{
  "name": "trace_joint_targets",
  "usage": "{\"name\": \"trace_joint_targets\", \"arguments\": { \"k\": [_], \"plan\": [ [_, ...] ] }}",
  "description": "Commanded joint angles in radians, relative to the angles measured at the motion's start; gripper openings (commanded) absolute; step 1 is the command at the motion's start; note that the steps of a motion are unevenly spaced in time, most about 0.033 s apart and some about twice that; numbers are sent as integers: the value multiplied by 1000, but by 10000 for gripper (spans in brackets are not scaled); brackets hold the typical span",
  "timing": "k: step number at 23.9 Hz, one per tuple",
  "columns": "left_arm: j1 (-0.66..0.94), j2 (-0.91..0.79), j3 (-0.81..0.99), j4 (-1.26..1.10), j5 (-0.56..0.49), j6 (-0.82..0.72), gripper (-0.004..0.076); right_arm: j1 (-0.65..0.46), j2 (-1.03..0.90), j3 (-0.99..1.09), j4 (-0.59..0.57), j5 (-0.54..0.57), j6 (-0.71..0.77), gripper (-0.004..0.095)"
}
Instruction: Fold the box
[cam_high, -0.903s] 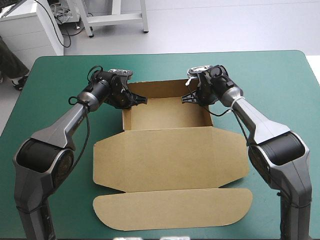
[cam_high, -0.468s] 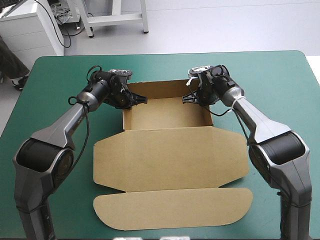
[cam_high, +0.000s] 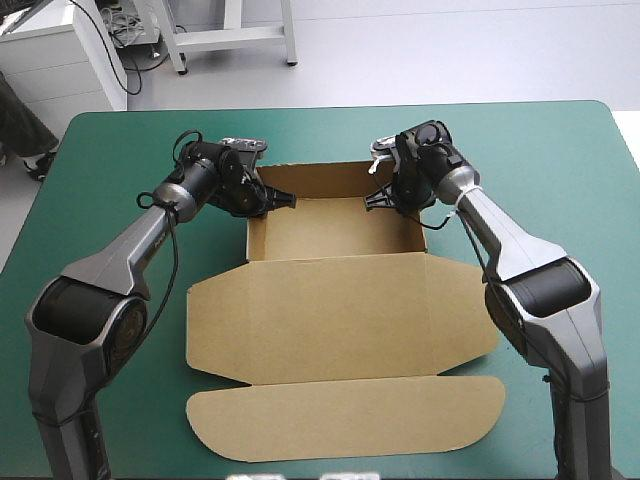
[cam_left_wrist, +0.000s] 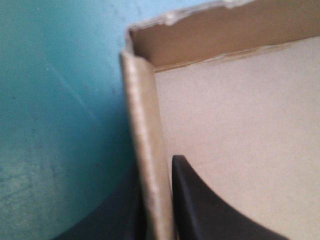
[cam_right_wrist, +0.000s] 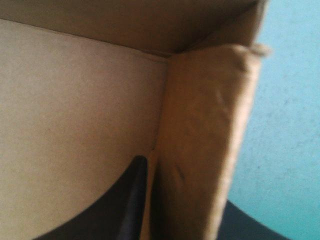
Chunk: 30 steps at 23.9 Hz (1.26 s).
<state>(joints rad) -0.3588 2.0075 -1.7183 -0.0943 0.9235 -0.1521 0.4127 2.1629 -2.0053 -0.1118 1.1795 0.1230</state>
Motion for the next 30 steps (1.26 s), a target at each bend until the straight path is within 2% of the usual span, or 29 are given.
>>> {"name": "trace_joint_targets", "arguments": {
  "k": [1, 6, 9, 15, 19, 27, 30],
  "plan": [
    [-42, -17, -5, -168, -39, 50, 203, 15, -36, -60, 32, 44, -77, 339],
    [-42, -17, -19, -186, 5, 46, 411, 15, -36, -81, 24, 74, -86, 455],
    [-42, -17, -58, -186, 50, 46, 474, 15, -36, -81, 26, 74, -73, 482],
    [-42, -17, -153, -138, 144, 31, 475, 2, -51, -81, 40, 74, -51, 483],
    [-42, -17, -172, -112, 184, 5, 475, -45, -88, -81, 46, 74, -47, 483],
    [-42, -19, -205, -164, 190, -19, 475, -83, -119, -82, 55, 74, -79, 483],
    [-42, -19, -287, -109, 265, -19, 475, -83, -142, -82, 55, 74, -93, 483]
  ]
}}
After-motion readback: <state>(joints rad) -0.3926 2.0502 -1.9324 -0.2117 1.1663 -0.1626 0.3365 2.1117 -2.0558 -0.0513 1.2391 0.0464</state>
